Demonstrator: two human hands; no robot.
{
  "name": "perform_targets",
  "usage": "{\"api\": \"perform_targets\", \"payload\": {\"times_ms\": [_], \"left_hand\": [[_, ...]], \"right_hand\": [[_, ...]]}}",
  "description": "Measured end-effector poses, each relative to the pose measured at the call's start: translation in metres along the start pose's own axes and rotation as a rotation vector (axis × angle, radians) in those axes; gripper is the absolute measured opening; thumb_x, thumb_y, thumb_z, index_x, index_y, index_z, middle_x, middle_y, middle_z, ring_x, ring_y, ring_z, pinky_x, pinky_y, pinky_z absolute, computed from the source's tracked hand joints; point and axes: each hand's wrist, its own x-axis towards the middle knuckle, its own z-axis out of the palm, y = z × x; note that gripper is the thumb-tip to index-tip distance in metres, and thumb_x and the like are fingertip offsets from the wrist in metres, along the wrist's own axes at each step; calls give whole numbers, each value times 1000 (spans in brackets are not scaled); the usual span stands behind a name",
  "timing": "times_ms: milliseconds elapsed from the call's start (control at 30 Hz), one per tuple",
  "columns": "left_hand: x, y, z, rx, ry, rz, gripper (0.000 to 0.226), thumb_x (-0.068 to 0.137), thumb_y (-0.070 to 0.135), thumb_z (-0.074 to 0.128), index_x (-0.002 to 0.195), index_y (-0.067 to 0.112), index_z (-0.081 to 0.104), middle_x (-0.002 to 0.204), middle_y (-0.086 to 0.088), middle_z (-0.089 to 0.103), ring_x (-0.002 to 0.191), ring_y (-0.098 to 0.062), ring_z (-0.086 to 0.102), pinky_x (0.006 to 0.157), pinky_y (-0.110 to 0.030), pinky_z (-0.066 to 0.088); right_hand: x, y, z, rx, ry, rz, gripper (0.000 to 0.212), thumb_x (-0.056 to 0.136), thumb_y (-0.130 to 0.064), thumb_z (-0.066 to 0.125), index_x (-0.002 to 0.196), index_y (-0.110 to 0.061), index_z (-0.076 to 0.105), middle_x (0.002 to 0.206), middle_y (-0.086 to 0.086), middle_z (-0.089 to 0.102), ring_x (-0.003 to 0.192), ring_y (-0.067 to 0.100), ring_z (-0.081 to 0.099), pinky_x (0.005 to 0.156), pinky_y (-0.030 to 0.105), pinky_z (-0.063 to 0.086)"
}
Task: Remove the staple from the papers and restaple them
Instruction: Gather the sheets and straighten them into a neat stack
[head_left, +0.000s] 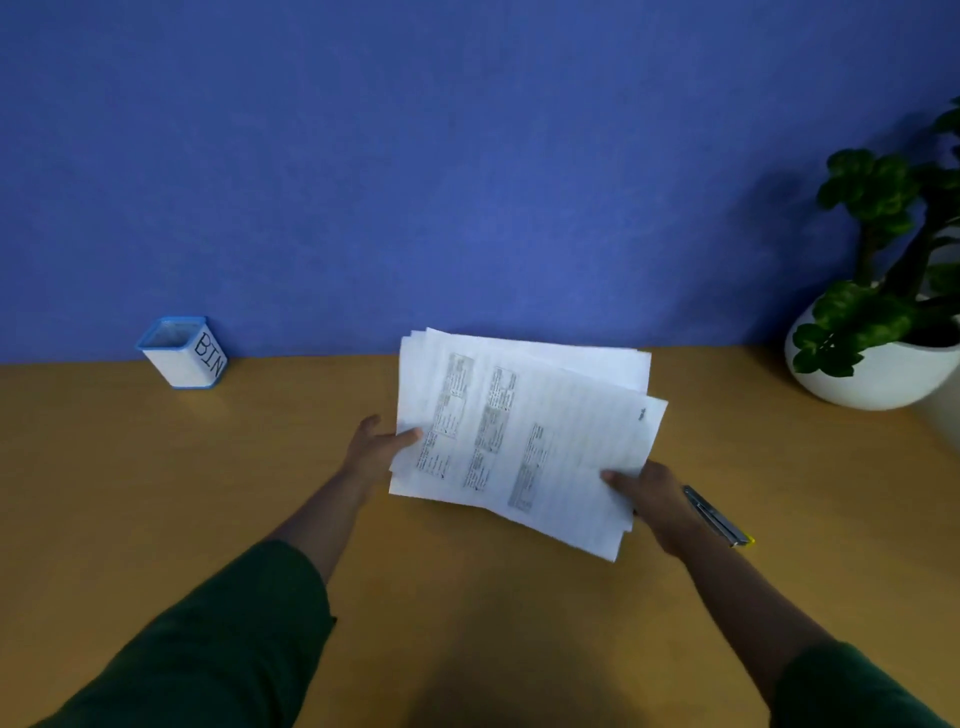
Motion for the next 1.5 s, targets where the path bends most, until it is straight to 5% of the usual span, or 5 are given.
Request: {"api": "perform_targets", "payload": {"times_ms": [267, 933, 1167, 1367, 1500], "left_hand": [[-6, 10, -10, -227, -148, 149, 25, 81, -2, 64, 103, 9, 65, 109, -10, 67, 89, -23, 66, 60, -25, 54], [-14, -10, -11, -174, -207, 232, 32, 83, -7, 59, 110, 11, 64, 112, -6, 67, 100, -24, 65, 84, -34, 51], [-16, -11, -5, -109, -176, 237, 27, 84, -1, 62, 104, 15, 67, 104, -2, 67, 82, -5, 67, 60, -11, 52], [-23, -13, 5, -174, -103, 181, 24, 85, 3, 62, 109, 9, 66, 106, -3, 67, 83, -11, 66, 61, -21, 52], [-36, -21, 25, -343, -88, 53, 23, 84, 3, 64, 106, 9, 65, 105, -5, 67, 82, -16, 66, 56, -24, 52]], "right_hand": [[23, -17, -7, 44, -32, -125, 30, 82, -8, 68, 111, -6, 63, 106, 5, 65, 93, 22, 63, 80, 35, 50], [30, -15, -6, 0, -97, -120, 31, 72, -3, 75, 92, -24, 64, 94, -8, 69, 86, 9, 65, 66, 23, 51], [33, -8, 1, 21, 14, -116, 35, 73, -2, 73, 103, -16, 59, 90, -8, 65, 89, 19, 62, 62, 22, 48], [25, -2, 29, 81, 310, 99, 91, 71, -17, 80, 142, -16, 24, 136, 11, 45, 118, 29, 48, 91, 40, 40], [2, 5, 70, 237, 203, 299, 94, 68, -26, 82, 141, -10, 24, 131, 11, 51, 116, 28, 51, 98, 44, 44]]}}
